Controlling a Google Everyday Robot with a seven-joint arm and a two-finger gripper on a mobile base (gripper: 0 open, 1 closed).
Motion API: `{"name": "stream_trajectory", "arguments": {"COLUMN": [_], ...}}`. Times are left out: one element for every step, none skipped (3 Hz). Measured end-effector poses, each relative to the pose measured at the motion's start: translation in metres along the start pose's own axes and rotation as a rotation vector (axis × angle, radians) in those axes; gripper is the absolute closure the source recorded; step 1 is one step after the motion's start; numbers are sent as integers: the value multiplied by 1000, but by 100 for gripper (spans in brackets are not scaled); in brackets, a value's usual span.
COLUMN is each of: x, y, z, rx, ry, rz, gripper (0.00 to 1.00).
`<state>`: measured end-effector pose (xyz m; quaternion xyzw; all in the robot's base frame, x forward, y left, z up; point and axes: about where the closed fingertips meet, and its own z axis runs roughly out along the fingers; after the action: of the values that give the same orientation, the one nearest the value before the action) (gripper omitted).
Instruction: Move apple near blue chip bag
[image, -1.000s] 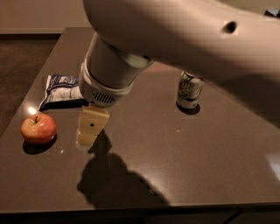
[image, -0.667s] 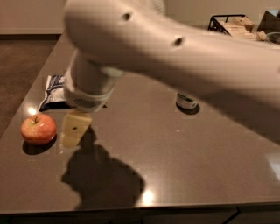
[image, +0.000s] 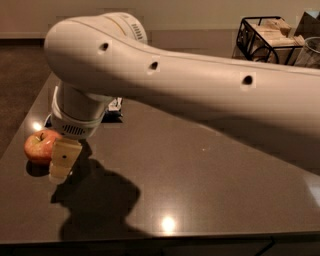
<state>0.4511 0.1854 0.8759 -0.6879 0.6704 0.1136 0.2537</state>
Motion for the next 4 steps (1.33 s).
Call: {"name": "stream_trajectory", "arguments": {"x": [-14,-25,-34,-38], "y": [3,4,3,3], "z": [14,27,36,39], "rx": [-18,-44,-62,-70], "ry": [-23,-32,-32,-30], "rz": [5,19,26,40], "gripper": [0,0,16,39]}}
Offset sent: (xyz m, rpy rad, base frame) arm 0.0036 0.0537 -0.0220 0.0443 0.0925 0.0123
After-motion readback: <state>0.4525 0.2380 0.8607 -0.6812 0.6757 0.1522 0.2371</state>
